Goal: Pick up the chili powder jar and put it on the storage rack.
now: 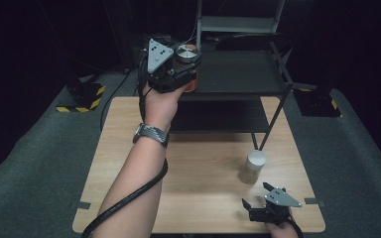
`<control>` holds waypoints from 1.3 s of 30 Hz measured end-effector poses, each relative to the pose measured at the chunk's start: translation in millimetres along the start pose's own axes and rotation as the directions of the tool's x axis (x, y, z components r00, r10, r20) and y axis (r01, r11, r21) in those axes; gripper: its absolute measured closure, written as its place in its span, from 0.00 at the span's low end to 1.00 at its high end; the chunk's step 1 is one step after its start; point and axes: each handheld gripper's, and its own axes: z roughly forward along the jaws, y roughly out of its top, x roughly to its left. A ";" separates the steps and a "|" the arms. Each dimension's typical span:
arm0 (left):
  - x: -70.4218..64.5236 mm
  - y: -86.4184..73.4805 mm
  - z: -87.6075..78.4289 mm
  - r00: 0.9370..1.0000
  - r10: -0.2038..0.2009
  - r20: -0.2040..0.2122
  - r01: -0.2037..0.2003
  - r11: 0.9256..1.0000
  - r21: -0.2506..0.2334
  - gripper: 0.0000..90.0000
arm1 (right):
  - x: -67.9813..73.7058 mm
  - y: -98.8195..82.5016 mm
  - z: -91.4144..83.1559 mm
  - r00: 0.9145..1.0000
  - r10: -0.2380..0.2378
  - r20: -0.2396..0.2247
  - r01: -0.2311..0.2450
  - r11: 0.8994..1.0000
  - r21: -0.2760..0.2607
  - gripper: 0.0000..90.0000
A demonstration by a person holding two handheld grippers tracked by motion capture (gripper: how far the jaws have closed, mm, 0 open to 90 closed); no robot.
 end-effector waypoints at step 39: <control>-3.3 -12.6 -1.4 0.998 -0.050 -0.035 0.050 0.999 -0.001 0.24 | 2.1 0.3 0.0 1.000 -0.005 0.006 0.005 1.000 0.002 0.00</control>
